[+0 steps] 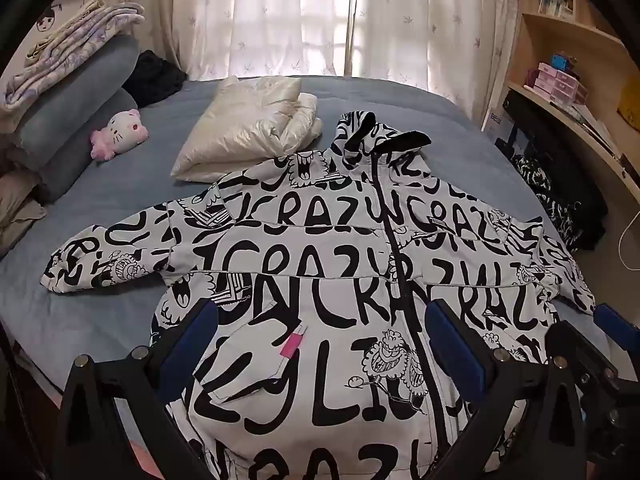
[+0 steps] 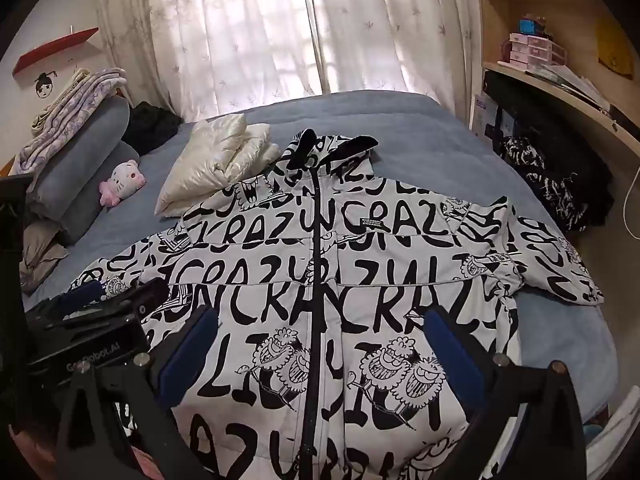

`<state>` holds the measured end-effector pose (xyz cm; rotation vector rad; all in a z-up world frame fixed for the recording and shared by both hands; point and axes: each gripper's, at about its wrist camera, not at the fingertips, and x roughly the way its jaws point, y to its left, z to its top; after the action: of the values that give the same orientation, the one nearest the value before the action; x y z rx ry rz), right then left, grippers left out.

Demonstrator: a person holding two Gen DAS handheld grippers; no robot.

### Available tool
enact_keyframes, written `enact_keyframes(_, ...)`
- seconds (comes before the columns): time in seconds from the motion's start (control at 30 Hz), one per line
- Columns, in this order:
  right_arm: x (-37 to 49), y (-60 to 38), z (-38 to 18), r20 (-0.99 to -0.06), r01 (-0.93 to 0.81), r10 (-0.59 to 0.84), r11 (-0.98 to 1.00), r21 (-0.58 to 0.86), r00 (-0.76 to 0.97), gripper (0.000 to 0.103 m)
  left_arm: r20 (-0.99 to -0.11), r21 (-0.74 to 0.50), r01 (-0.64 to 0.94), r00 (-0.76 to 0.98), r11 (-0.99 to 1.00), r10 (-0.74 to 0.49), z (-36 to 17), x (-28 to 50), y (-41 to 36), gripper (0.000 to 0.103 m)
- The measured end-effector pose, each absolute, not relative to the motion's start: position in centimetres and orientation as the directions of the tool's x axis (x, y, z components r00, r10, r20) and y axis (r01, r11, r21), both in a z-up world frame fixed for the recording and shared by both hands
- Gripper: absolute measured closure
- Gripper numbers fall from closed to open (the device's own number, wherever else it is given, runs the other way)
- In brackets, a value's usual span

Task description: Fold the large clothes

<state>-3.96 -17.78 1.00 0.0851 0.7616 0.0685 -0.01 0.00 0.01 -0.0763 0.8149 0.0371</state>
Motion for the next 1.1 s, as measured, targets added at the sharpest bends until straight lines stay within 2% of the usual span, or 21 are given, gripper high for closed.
enact_keyframes(0.4,-3.7,-18.7,0.8,-0.678,-0.037,0.125,0.989,0.143,0.725,0.0,-0.723,-0.045,0.003,0.69,0.999,-0.034,0.7,-0.2,-0.9,0.001)
enact_keyframes(1.1,-3.8,-19.1,0.3,-0.682,-0.031,0.133,0.987,0.161,0.72,0.0,-0.721,-0.041,0.002,0.692,0.999,-0.031,0.8,-1.1,-1.9,0.001)
